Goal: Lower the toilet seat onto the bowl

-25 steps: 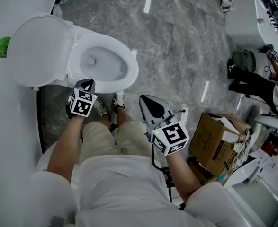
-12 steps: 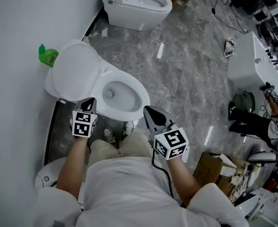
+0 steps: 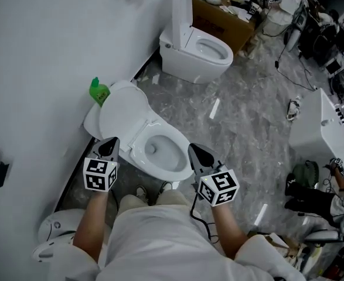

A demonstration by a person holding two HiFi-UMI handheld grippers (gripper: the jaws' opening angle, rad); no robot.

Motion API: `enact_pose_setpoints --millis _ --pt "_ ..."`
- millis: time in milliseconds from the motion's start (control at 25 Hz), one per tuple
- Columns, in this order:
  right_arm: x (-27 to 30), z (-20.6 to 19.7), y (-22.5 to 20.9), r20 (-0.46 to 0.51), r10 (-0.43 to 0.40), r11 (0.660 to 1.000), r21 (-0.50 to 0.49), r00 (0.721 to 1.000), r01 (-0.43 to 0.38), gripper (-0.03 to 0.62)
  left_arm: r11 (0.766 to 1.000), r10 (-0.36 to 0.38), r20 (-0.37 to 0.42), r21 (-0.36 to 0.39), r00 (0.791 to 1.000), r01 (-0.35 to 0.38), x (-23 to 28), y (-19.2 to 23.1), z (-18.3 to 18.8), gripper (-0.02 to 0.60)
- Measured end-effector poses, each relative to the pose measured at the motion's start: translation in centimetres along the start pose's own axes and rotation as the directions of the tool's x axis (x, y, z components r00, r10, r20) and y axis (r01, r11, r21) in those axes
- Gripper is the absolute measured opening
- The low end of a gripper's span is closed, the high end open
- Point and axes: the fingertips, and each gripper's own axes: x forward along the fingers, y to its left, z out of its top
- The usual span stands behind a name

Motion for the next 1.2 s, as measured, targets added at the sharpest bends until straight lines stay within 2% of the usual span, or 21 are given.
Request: enact_pose_setpoints --millis 200,440,720,920,1000,1200 --pt "-0.3 4.0 0.9 0.072 0.035 0.999 -0.043 0.997 -0.032 -0.002 0.998 0.058 0.089 -0.003 0.994 -0.058 -4.1 1.5 4.2 0.006" --pt "-0.3 7.5 1.9 0.132 0.076 0.994 -0.091 0.988 -0.065 -0.002 0.991 0.130 0.216 -0.036 0.968 -0.125 -9.8 3.5 8.3 0.008" --pt "-1.6 10.5 1.7 0.187 0.094 0.992 -0.104 0.978 -0.075 -0.002 0.981 0.194 0.356 -0.062 0.914 -0.184 -16.1 4.1 11.6 0.006" --pt "-2.6 11.6 1.7 0.199 0.092 0.989 -0.128 0.976 -0.068 -0.002 0.964 0.266 0.417 -0.135 0.869 -0.230 -20.2 4.4 11.4 0.006" --pt "-3.2 11.6 1.7 0.197 0.089 0.989 -0.137 0.976 -0.063 -0.002 0.960 0.277 0.417 -0.153 0.866 -0.233 -21.0 4.3 10.6 0.006" --pt "-5.0 10.7 2.6 0.170 0.096 0.988 -0.137 0.981 -0.073 -0.002 0.963 0.259 0.405 -0.182 0.877 -0.200 -21.4 3.3 9.5 0.006"
